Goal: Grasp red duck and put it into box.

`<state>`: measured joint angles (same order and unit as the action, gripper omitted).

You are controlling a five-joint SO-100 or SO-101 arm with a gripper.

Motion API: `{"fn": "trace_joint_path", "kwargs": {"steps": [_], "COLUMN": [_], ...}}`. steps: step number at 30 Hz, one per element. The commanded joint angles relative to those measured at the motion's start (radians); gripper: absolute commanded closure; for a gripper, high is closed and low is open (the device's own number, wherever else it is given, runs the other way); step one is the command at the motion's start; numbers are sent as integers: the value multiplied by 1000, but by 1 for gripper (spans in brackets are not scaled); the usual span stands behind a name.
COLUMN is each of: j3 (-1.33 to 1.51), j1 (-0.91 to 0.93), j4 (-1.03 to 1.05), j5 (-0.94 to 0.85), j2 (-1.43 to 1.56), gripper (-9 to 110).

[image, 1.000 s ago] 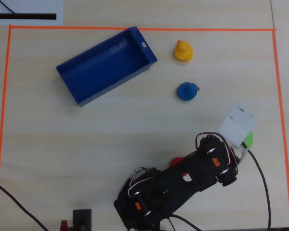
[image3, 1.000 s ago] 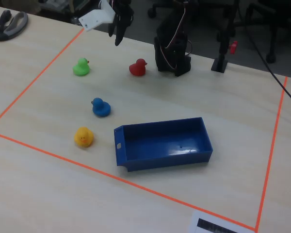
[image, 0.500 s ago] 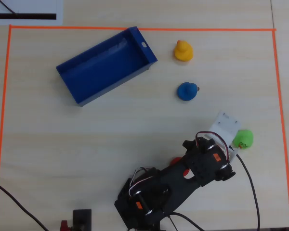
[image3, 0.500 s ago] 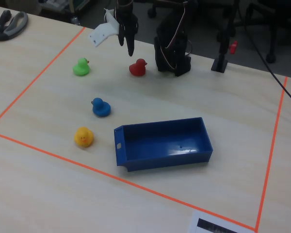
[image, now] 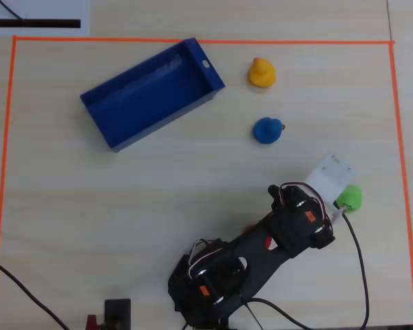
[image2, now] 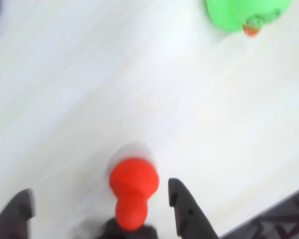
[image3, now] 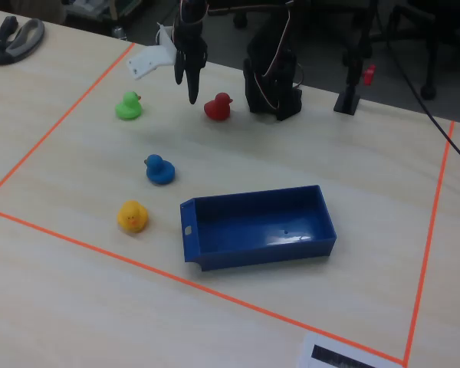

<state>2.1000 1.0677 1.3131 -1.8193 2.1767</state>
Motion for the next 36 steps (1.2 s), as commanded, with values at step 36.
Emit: {"fn": "trace_joint_path", "kwargs": {"steps": [36], "j3": [456], "j1": [156], "j4": [-351], "j5": [-152], "j2": [31], "gripper": [63]}}
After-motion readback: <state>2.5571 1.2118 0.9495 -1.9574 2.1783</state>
